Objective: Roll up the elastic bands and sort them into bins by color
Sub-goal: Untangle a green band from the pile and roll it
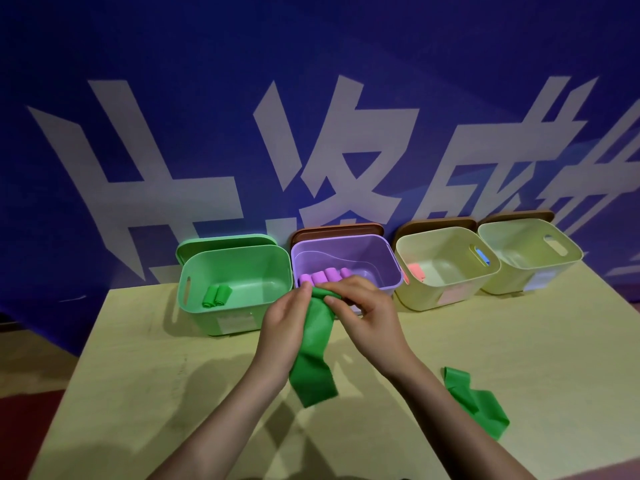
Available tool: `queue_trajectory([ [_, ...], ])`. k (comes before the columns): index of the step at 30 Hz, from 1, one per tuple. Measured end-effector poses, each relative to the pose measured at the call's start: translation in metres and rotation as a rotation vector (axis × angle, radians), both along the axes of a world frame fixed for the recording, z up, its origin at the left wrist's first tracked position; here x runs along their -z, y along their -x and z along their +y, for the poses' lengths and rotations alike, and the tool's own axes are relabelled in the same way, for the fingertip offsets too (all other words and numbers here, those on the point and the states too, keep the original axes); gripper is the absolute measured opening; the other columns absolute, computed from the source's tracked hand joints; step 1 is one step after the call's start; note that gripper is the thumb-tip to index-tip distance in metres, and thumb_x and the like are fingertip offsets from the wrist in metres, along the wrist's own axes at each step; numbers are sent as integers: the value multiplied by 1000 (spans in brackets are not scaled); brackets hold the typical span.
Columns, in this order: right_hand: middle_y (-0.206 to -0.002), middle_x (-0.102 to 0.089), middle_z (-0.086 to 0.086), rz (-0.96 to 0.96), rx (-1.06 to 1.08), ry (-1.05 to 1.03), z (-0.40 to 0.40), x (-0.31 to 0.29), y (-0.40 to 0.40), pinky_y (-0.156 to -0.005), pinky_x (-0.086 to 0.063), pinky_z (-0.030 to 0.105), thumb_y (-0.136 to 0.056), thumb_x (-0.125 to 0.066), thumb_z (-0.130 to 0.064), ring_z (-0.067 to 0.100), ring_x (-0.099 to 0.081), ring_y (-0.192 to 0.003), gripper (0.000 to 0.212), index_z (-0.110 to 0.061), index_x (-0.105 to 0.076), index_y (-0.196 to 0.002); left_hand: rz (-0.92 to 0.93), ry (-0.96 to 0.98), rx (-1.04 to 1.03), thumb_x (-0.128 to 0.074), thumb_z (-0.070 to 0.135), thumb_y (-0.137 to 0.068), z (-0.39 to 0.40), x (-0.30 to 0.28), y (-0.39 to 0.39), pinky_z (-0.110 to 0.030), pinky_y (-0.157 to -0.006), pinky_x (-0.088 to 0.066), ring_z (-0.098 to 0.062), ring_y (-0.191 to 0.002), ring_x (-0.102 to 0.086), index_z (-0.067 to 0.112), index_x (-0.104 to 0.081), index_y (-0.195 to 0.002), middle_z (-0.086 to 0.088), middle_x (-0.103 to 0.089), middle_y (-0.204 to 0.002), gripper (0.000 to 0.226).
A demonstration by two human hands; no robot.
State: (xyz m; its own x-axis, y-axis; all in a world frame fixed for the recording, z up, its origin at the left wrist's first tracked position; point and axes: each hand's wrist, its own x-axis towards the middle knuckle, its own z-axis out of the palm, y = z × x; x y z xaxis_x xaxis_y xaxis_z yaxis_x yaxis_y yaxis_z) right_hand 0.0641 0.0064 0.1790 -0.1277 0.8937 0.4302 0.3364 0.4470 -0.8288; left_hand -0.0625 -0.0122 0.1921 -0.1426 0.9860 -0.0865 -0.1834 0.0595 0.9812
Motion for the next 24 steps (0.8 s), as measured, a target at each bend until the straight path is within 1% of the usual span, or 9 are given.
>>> queue_trajectory([
  [4, -99, -67, -9, 68, -94, 122, -3, -4, -4, -88, -42, 13, -90, -59, -8, 3, -60, -94, 28, -27, -70, -107, 38, -17, 9, -49, 18, -98, 2, 3, 2, -14, -71, -48, 0, -74, -63, 21, -69, -85, 12, -72, -76, 25],
  [8, -79, -64, -16, 172, -144, 307, -5, -7, -5, -75, -44, 9, -96, -52, -2, -4, -58, -73, 25, -8, -68, -114, 194, -123, 66, -47, 8, -98, 1, 8, 9, -15, -58, -39, 2, -59, -49, 18, -58, -76, 17, -60, -60, 27],
  [9, -77, -66, -16, 193, -127, 340, -4, -7, -4, -74, -45, 11, -95, -54, -3, -4, -58, -70, 23, -10, -69, -112, 242, -159, 87, -48, 8, -98, 1, 9, 9, -15, -56, -36, 3, -56, -44, 20, -53, -72, 18, -55, -57, 29],
  [11, -74, -68, -15, 212, -117, 384, -3, -7, -3, -70, -46, 15, -92, -58, -3, -3, -58, -67, 21, -16, -70, -104, 341, -220, 121, -50, 16, -95, 1, 14, 11, -18, -55, -33, 1, -56, -39, 23, -47, -69, 17, -49, -58, 27],
  [15, -71, -67, -17, 170, -120, 357, -4, -7, -1, -66, -46, 16, -92, -59, -1, -2, -55, -63, 24, -23, -69, -92, 463, -252, 140, -50, 22, -92, 4, 21, 17, -19, -54, -32, -2, -56, -40, 27, -47, -68, 15, -49, -59, 25],
  [17, -73, -66, -16, 160, -106, 331, -5, -5, -1, -66, -46, 17, -92, -59, -3, -1, -55, -64, 24, -25, -68, -91, 444, -237, 154, -50, 25, -90, 5, 20, 19, -20, -52, -32, -2, -55, -40, 24, -49, -67, 14, -48, -58, 23],
  [20, -72, -63, -15, 137, -94, 286, -6, -4, 0, -65, -44, 18, -91, -60, -8, 1, -51, -65, 22, -29, -66, -87, 315, -162, 143, -53, 31, -87, 4, 18, 17, -22, -54, -34, -3, -57, -41, 16, -54, -68, 11, -48, -58, 24],
  [22, -71, -61, -16, 121, -76, 253, -6, -4, 2, -65, -43, 16, -90, -61, -12, 1, -51, -66, 22, -33, -63, -84, 268, -129, 136, -55, 33, -89, 3, 17, 15, -27, -59, -36, -7, -63, -44, 9, -59, -74, 4, -51, -64, 29],
  [24, -74, -62, -11, 121, -59, 231, -7, -4, 4, -66, -44, 17, -87, -60, -19, 2, -52, -69, 16, -33, -63, -83, 255, -102, 132, -56, 35, -91, 3, 15, 13, -28, -63, -38, -9, -69, -48, 5, -62, -81, -3, -55, -73, 32],
])
